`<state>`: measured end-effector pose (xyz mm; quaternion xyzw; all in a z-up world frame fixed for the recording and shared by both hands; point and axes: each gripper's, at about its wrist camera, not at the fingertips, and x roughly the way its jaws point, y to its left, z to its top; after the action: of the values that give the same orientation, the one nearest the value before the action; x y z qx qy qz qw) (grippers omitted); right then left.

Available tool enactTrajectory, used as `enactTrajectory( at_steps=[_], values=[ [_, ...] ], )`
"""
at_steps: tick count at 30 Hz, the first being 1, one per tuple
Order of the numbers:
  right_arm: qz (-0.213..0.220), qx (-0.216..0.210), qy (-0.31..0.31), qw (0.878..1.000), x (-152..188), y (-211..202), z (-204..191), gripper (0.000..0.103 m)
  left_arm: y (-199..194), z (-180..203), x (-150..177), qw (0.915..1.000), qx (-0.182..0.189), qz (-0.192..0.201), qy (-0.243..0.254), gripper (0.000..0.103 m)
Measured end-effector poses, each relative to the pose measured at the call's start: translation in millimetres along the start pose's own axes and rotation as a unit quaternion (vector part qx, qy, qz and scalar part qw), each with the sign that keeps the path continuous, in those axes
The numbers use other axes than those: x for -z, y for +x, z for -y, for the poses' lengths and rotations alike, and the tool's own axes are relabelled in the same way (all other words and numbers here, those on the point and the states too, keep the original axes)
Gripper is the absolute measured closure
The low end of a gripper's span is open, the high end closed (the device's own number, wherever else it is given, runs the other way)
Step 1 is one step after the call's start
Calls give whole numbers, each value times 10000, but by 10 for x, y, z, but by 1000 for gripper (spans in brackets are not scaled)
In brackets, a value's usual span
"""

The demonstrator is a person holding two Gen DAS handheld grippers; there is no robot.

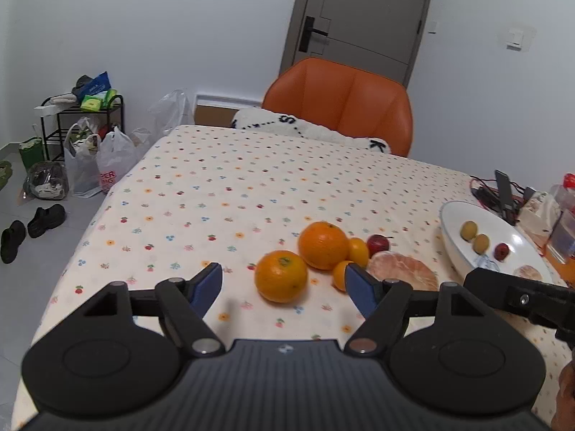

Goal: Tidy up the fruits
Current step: 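Withdraw both open tools from the plate toward the remaining oranges, then grasp a large orange with the left tool while the right tool grasps a small mandarin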

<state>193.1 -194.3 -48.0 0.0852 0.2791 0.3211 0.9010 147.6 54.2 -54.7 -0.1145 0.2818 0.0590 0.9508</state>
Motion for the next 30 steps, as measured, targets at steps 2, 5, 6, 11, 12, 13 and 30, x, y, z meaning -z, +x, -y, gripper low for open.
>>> enactTrajectory(
  at_steps=[2,5,6,11,12,13,30],
  values=[
    [-52,1,-34,10000,-16,61,-18,19,40,-29,-7,10000,-7,17,-43,30],
    [-125,-3,-75,9999,-36,144,-49,20,100,-70,-19,10000,28,-6,-91,34],
    [-144,-7,-89,9999,-40,168,-57,20,118,-80,-23,9999,37,-14,-111,35],
    [-234,-36,-108,9997,-47,278,-85,22,206,-87,-13,9997,123,-153,-129,48],
    [-254,-39,-116,9996,-46,299,-91,23,225,-85,-9,9996,129,-202,-122,51],
    [-274,-40,-119,9995,-43,320,-94,24,243,-86,-3,9995,152,-258,-126,54],
    [-617,-127,-89,9980,-1,662,-199,41,162,-174,-7,9991,170,-362,-106,67]
  ],
)
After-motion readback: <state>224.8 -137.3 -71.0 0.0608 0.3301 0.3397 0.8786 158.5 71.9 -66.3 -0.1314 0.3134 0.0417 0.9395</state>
